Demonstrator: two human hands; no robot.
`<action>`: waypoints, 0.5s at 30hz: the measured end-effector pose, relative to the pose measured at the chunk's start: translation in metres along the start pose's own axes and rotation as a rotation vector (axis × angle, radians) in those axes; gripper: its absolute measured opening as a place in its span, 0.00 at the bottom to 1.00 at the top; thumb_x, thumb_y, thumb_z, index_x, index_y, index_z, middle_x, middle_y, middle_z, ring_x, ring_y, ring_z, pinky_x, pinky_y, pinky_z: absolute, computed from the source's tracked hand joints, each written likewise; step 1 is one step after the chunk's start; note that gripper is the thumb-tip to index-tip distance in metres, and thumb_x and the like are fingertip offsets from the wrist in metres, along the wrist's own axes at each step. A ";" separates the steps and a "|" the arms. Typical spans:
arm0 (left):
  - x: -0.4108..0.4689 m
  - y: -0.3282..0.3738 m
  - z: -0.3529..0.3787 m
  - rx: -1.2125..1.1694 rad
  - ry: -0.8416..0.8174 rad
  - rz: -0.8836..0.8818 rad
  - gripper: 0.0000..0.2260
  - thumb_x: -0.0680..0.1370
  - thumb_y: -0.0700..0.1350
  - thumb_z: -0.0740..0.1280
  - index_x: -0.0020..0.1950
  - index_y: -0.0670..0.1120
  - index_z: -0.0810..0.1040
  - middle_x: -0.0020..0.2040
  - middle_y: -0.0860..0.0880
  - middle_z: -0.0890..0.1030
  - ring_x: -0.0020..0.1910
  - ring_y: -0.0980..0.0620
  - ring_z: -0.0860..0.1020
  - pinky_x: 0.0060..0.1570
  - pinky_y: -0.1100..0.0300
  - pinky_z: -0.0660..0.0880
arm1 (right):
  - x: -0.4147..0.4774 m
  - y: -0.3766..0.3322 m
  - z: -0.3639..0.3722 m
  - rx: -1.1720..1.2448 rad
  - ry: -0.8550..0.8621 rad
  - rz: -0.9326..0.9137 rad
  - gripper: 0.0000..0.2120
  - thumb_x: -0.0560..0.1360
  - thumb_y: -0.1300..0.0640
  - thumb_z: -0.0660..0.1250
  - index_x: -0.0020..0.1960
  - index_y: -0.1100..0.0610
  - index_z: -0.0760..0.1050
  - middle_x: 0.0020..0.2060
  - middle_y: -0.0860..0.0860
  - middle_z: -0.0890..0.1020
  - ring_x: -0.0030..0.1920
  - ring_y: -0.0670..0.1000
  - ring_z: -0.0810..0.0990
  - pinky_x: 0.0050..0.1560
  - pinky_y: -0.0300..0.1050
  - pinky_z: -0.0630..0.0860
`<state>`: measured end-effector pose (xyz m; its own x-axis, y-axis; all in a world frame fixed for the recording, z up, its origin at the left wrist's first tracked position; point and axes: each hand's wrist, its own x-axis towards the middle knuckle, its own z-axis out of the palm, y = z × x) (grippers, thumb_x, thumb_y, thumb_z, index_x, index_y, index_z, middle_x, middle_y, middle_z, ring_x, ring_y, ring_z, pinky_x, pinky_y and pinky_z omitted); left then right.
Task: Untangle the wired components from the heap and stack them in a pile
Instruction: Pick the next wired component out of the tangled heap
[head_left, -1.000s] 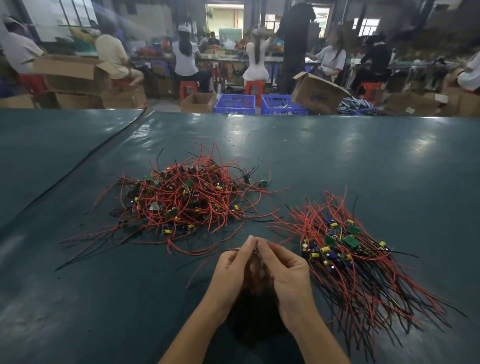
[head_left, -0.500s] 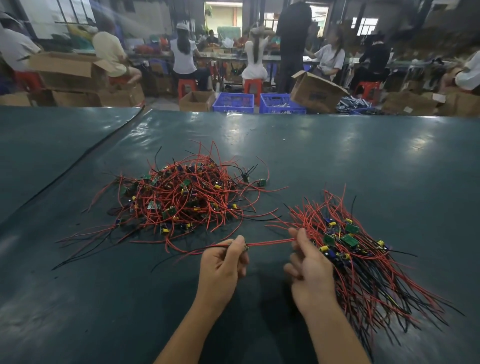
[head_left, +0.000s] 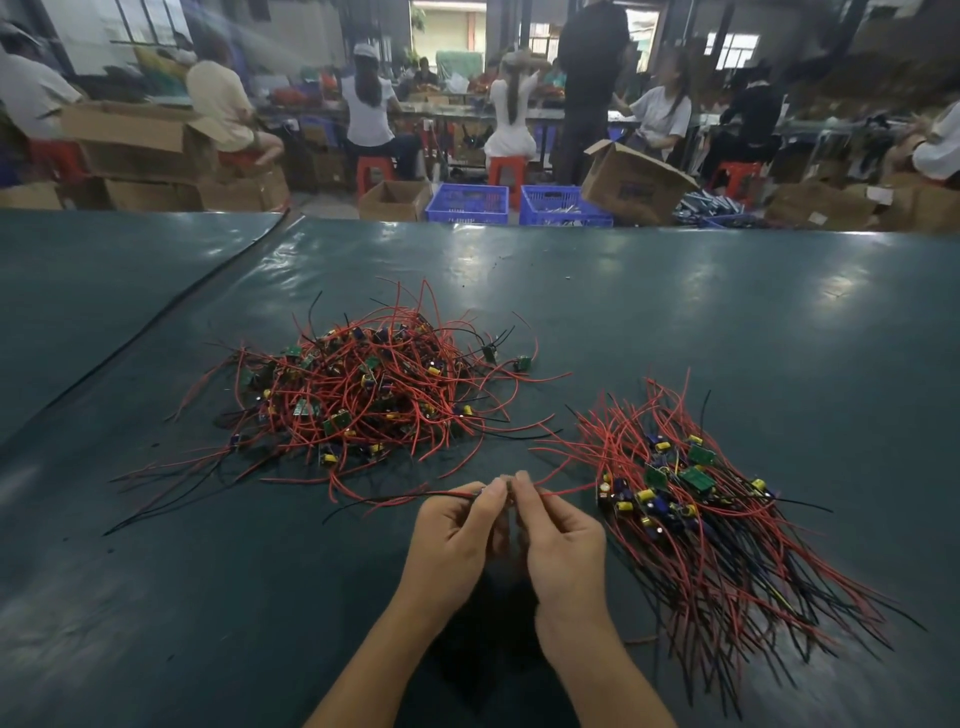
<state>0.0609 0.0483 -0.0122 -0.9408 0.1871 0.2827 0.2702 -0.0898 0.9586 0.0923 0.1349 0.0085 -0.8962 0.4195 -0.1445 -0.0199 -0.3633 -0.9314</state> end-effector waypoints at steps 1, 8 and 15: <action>0.000 -0.001 0.000 0.024 -0.021 0.006 0.21 0.80 0.50 0.63 0.27 0.47 0.74 0.26 0.51 0.74 0.25 0.57 0.71 0.30 0.67 0.67 | 0.003 -0.003 -0.003 0.030 0.036 0.014 0.11 0.76 0.57 0.69 0.37 0.54 0.86 0.35 0.53 0.86 0.37 0.49 0.83 0.40 0.42 0.80; -0.001 0.002 0.003 0.043 -0.041 -0.002 0.23 0.78 0.50 0.60 0.27 0.39 0.73 0.25 0.49 0.74 0.26 0.56 0.72 0.31 0.67 0.68 | 0.029 -0.026 -0.039 0.298 0.252 0.011 0.09 0.77 0.56 0.68 0.41 0.57 0.84 0.28 0.46 0.73 0.21 0.41 0.61 0.19 0.34 0.57; 0.001 -0.003 -0.001 0.188 0.148 0.004 0.17 0.77 0.58 0.62 0.35 0.48 0.76 0.26 0.49 0.75 0.26 0.54 0.73 0.31 0.57 0.71 | 0.014 -0.014 -0.024 -0.005 0.091 -0.028 0.07 0.75 0.54 0.71 0.41 0.56 0.83 0.37 0.49 0.86 0.23 0.41 0.68 0.21 0.34 0.64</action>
<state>0.0589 0.0477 -0.0153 -0.9557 0.0401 0.2915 0.2941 0.0962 0.9509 0.0904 0.1659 0.0118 -0.8511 0.5035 -0.1485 -0.0415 -0.3464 -0.9372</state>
